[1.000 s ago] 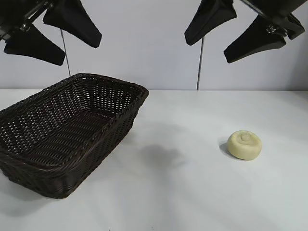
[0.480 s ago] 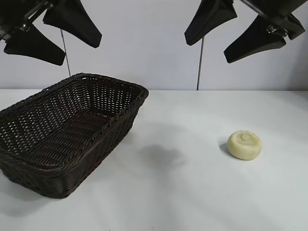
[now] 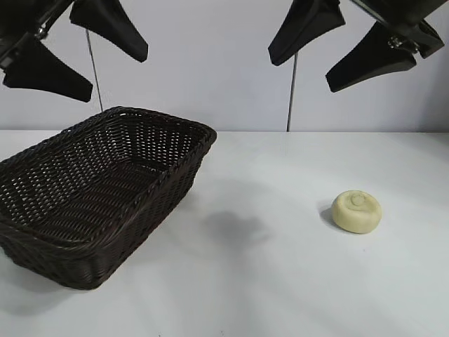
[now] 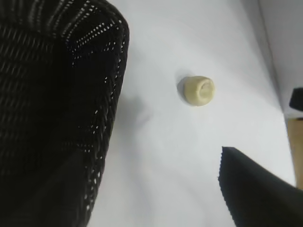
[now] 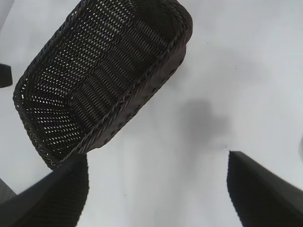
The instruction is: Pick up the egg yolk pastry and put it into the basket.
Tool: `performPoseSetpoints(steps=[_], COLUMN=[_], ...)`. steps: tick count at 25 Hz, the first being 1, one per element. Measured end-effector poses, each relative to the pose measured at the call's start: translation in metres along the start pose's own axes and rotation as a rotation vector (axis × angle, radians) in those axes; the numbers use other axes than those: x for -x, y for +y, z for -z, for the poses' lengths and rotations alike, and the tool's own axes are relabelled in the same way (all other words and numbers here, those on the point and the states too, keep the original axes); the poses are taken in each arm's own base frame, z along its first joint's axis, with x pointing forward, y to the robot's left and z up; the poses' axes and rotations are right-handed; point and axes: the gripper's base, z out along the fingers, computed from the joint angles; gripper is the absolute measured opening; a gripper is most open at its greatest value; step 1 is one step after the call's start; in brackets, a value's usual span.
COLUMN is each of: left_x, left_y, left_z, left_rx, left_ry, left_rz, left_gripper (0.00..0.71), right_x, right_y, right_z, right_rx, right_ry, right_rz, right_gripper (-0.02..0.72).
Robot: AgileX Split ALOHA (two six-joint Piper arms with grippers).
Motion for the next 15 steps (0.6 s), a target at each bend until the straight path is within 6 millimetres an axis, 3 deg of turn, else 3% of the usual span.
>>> performPoseSetpoints(steps=[10, 15], left_x=[-0.010, -0.013], left_y=[0.043, 0.046], left_z=[0.012, 0.014], left_rx=[0.480, 0.536], left_ry=[0.050, 0.040], left_rz=[0.364, 0.499], left_gripper=[0.568, 0.568], right_x=[0.000, 0.000], right_y=[0.000, 0.000], right_z=[0.000, 0.000], right_rx=[0.004, 0.004], right_ry=[0.003, 0.003], right_rz=[-0.003, -0.003], right_gripper=[0.579, 0.579])
